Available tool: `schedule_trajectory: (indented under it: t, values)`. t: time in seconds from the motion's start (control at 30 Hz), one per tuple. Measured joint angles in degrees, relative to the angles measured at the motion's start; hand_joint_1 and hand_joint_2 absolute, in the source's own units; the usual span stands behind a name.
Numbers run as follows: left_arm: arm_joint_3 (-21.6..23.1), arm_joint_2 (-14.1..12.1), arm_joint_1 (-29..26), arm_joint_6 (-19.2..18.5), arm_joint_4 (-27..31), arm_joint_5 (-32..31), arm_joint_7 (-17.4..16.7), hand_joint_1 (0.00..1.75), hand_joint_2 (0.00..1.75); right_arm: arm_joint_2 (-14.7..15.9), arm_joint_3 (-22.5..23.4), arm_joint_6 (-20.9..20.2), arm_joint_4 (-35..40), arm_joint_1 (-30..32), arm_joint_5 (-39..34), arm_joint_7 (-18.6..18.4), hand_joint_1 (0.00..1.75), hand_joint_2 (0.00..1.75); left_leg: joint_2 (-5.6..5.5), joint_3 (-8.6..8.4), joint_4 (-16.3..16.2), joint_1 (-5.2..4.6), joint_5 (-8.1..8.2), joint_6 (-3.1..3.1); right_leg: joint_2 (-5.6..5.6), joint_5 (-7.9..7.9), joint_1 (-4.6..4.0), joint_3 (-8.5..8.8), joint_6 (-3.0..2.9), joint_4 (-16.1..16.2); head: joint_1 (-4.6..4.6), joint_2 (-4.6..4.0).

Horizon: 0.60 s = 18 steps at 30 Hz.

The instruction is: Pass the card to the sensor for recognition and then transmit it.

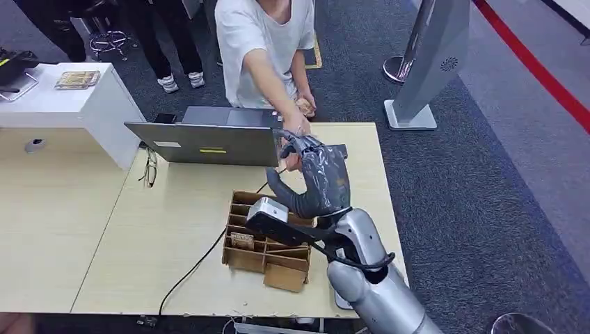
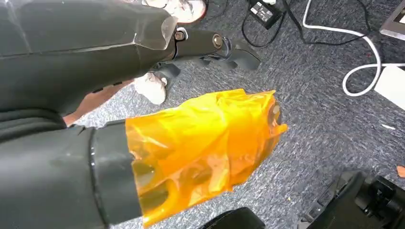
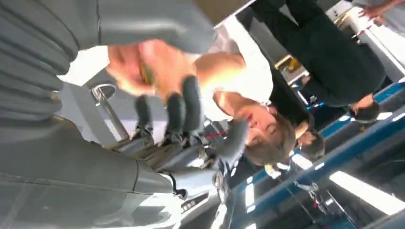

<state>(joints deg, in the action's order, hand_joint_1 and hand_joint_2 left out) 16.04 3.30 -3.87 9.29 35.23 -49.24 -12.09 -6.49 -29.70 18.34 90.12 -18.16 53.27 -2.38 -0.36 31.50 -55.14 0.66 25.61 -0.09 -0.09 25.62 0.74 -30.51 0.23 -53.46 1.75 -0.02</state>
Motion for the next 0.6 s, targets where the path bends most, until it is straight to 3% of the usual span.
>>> schedule_trajectory:
  t: [0.17, 0.27, 0.37, 0.6]
  values:
    - [0.0, 0.0, -0.3, 0.2, 0.0, 0.6, -0.5, 0.00, 0.00, 0.0, -0.3, 0.1, 1.2, 1.2, -4.1, 2.4, 0.00, 0.00, 0.00, -0.01, 0.0, 0.00, 0.00, 0.00, 0.00, 0.00, 0.00, -0.01, 0.00, 0.0, 0.00, 0.00]
    - [0.0, 0.0, -0.9, 0.4, 0.0, 1.1, -0.5, 0.00, 0.00, 0.1, -0.3, -1.1, 3.4, 3.3, -11.5, 6.4, 0.00, 0.00, 0.00, -0.01, 0.0, 0.00, 0.02, -0.01, 0.00, 0.01, 0.00, -0.03, 0.00, 0.0, -0.02, 0.00]
    - [0.0, 0.0, -1.4, 0.7, 0.0, 1.4, -0.5, 0.00, 0.00, 0.7, -0.2, -5.0, 6.3, 6.3, -22.5, 11.2, 0.00, 0.00, -0.01, 0.01, 0.0, 0.00, 0.03, 0.00, 0.00, 0.04, 0.00, -0.04, 0.03, 0.0, 0.00, 0.00]
    - [0.0, -0.2, -1.0, 1.1, -1.2, 1.9, 1.3, 0.00, 0.00, 4.2, 0.9, -27.3, 10.5, 13.3, -54.1, 22.3, 0.00, 0.00, -0.01, 0.02, 0.0, 0.00, 0.05, -0.01, -0.01, 0.05, 0.00, -0.03, 0.05, 0.0, 0.00, 0.00]
